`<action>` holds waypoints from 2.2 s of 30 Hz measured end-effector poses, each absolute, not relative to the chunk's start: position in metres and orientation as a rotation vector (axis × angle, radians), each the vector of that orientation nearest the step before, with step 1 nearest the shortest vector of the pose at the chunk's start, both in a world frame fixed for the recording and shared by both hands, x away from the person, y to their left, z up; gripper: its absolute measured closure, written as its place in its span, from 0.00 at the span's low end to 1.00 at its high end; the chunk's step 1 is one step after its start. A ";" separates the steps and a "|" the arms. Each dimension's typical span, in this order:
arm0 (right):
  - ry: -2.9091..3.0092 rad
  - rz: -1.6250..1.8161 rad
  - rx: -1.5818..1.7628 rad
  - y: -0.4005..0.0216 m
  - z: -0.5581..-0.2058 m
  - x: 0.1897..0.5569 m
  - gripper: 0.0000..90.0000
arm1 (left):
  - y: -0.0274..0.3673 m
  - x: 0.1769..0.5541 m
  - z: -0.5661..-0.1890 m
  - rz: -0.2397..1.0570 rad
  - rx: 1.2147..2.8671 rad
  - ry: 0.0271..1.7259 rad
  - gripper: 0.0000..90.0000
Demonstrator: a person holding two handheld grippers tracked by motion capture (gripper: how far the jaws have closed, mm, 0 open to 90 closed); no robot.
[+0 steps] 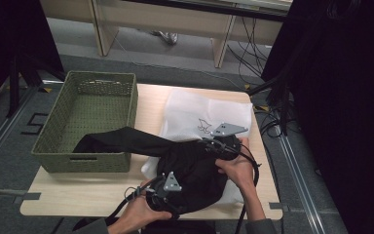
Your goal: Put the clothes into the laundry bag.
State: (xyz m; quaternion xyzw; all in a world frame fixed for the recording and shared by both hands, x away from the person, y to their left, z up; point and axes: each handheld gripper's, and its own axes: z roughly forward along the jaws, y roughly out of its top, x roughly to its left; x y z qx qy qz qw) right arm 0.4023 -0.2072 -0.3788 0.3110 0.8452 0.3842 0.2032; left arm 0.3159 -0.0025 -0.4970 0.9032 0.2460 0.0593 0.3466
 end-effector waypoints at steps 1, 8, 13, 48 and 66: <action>2.359 1.072 0.868 -0.207 -0.379 0.402 0.97 | -0.005 0.316 -0.501 0.153 2.349 0.646 0.20; 2.354 1.066 0.872 -0.208 -0.380 0.402 0.97 | -0.016 0.331 -0.505 0.266 2.300 0.566 0.92; 2.358 1.074 0.869 -0.206 -0.378 0.401 0.97 | -0.025 0.355 -0.492 0.256 2.227 0.652 0.95; 2.349 1.075 0.878 -0.210 -0.378 0.403 0.97 | 0.088 0.364 -0.414 0.240 2.024 0.856 0.20; 2.351 1.079 0.878 -0.210 -0.380 0.403 0.97 | 0.167 0.410 -0.407 0.422 2.028 1.069 0.56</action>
